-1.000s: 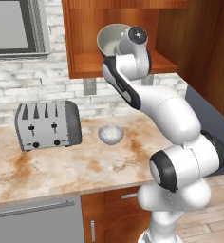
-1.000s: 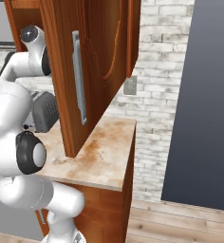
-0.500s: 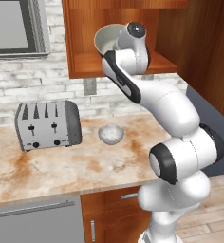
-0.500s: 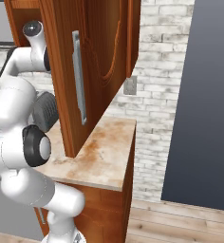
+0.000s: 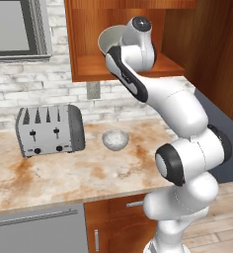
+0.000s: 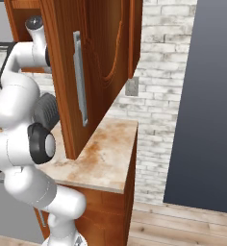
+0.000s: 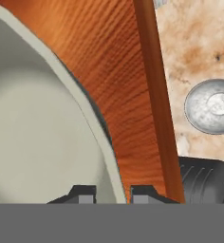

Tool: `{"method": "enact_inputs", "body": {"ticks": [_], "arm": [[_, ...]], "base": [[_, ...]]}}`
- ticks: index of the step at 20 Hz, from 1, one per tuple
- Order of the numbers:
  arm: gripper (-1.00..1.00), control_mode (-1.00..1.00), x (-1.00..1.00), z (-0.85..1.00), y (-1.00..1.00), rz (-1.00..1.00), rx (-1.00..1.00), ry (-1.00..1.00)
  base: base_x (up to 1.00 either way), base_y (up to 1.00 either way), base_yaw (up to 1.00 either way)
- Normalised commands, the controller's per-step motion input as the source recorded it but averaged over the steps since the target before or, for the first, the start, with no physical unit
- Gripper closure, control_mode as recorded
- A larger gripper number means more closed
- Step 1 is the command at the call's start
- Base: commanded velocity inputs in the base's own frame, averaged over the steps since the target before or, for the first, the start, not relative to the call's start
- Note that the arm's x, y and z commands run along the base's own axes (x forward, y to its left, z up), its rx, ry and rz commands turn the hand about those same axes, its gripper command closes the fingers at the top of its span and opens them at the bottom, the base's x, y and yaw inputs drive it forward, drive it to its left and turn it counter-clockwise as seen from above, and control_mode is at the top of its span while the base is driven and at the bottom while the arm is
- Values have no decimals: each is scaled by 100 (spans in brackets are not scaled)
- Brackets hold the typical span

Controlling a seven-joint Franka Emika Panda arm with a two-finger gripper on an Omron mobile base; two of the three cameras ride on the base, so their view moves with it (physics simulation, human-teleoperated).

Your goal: Pick up the bowls on the counter and stack them on top of one another in the open cabinet. Place the smaller bowl on top of the larger bowl.

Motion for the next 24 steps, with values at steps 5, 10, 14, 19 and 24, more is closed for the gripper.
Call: {"method": "enact_inputs", "body": {"ticks": [5, 10, 14, 19, 24], "arm": [[-100, -100, 1, 0, 0, 3, 0, -1], [-100, -100, 0, 1, -1, 4, 0, -6], [-100, -100, 2, 4, -1, 5, 0, -7], [-100, -100, 0, 13, 0, 6, 0, -10], [-100, -100, 0, 16, 0, 6, 0, -12]], "base": [[0, 0, 0], [0, 0, 0], [0, 0, 0], [0, 0, 0], [0, 0, 0]]}}
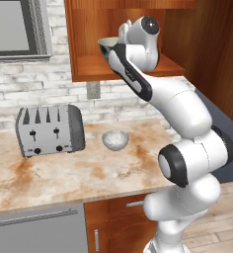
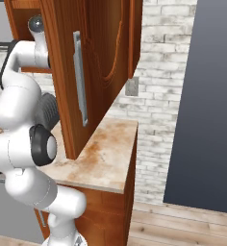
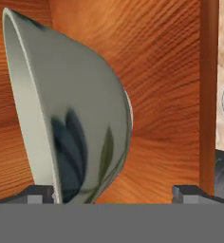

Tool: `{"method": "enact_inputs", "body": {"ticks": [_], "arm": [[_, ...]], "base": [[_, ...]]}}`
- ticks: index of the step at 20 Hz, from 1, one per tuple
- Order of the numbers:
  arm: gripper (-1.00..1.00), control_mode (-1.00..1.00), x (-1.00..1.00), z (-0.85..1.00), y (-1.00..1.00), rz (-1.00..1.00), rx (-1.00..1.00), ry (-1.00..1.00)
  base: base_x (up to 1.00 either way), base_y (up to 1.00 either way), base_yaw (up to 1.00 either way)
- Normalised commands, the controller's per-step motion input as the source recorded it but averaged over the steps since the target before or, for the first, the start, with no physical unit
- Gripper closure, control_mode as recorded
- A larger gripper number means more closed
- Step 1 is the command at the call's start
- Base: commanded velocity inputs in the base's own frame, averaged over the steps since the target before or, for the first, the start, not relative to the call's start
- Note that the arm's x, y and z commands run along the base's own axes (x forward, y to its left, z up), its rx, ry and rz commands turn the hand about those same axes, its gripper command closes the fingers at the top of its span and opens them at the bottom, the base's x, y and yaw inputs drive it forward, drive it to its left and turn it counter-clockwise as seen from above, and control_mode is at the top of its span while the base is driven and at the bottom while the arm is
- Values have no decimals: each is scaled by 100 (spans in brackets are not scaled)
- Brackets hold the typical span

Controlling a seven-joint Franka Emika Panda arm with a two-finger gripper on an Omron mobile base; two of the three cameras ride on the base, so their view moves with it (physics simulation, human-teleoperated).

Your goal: Pick up the bowls on the counter and stack them on top of one another in the open cabinet. Place the smaller bowl on top of the larger bowl.

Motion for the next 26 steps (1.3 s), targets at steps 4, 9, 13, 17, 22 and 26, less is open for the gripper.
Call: {"method": "enact_inputs", "body": {"ticks": [4, 9, 13, 17, 22, 26], "arm": [[-100, -100, 0, 14, 0, 6, 0, -12], [-100, -100, -14, 14, 0, 4, -1, -14], [-100, -100, -16, 19, 0, 3, -3, -15], [-100, -100, -21, 20, 0, 3, -2, -14], [-100, -100, -42, 9, -10, 1, 0, -6], [-100, -100, -54, 1, -14, 0, 1, -1]], "base": [[0, 0, 0], [0, 0, 0], [0, 0, 0], [0, 0, 0], [0, 0, 0], [0, 0, 0]]}}
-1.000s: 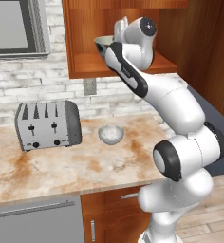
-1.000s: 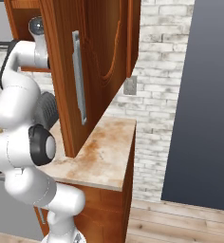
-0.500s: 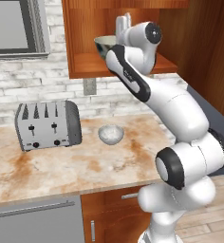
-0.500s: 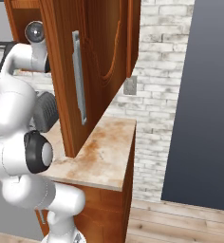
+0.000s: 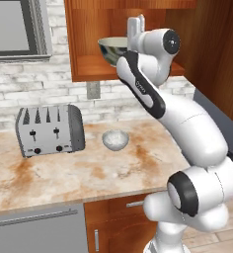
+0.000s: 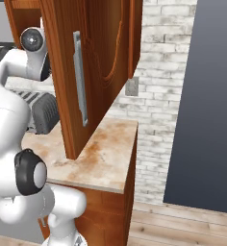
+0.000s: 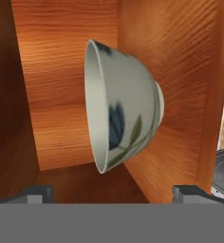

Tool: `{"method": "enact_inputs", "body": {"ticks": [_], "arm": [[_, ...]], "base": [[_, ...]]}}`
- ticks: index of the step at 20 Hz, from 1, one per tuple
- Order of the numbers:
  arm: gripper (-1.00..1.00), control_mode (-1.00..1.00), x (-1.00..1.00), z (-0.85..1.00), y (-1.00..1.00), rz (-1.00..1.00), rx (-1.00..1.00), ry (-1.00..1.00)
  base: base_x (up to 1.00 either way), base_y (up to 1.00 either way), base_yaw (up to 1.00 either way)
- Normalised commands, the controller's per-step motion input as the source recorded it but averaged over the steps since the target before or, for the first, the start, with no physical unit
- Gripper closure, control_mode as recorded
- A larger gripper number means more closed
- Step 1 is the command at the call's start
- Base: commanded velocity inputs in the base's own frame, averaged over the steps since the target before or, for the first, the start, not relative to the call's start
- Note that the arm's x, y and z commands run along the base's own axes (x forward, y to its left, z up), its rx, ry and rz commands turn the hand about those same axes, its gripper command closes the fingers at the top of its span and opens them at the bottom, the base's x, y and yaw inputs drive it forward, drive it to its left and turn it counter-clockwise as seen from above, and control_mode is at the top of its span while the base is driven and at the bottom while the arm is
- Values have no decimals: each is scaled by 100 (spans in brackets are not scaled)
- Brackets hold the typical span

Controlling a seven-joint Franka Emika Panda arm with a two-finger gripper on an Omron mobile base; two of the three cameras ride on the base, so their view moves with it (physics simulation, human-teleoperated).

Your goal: Pick up the bowls on the counter and stack them on top of one another in the open cabinet. Place the smaller bowl on top of the larger bowl.

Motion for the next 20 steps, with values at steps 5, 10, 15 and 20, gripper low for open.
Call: {"method": "enact_inputs", "body": {"ticks": [5, 10, 15, 20], "arm": [[-100, -100, -55, 0, -8, 0, 2, 3], [-100, -100, -45, -3, -1, -3, 0, 12], [-100, -100, -42, -7, -1, -4, 0, 13], [-100, -100, -51, -17, -3, -4, -1, 5]], "base": [[0, 0, 0], [0, 0, 0], [0, 0, 0], [0, 0, 0]]}}
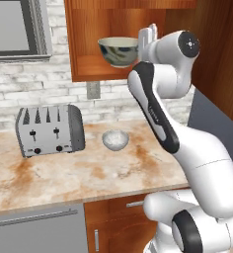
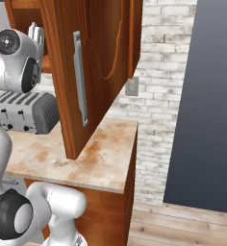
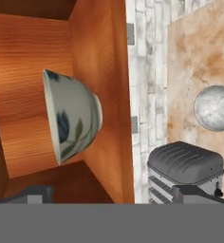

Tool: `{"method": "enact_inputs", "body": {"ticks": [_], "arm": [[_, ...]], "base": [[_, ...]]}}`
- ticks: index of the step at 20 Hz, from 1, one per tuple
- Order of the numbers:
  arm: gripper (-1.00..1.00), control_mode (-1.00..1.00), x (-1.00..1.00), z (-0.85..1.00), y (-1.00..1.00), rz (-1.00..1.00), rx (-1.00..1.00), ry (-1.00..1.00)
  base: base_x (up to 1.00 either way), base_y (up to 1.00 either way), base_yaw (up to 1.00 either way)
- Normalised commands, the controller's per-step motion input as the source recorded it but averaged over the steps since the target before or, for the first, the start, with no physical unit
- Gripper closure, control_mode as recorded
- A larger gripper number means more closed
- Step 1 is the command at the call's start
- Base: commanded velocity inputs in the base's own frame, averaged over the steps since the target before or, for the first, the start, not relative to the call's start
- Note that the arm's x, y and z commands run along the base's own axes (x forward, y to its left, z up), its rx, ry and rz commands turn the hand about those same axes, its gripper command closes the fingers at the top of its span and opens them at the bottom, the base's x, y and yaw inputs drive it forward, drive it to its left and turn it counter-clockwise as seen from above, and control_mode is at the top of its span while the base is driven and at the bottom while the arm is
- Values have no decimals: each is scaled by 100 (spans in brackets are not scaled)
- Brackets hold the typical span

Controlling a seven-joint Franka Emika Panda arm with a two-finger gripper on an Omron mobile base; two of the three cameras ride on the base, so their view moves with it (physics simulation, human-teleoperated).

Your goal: Pick up the bowls on the counter and stack them on top of one another in the open cabinet. Place the smaller bowl on top of the larger bowl.

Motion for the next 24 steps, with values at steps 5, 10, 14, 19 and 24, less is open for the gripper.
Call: {"method": "enact_inputs", "body": {"ticks": [5, 10, 14, 19, 24], "arm": [[-100, -100, -49, -28, -3, -3, -2, 5], [-100, -100, -36, -40, 0, -3, -2, 3], [-100, -100, -33, -39, 0, -1, 0, 2], [-100, -100, -27, -37, -1, 0, 0, 2], [-100, -100, -20, -35, -2, 0, 0, 3]], "base": [[0, 0, 0], [0, 0, 0], [0, 0, 0], [0, 0, 0], [0, 0, 0]]}}
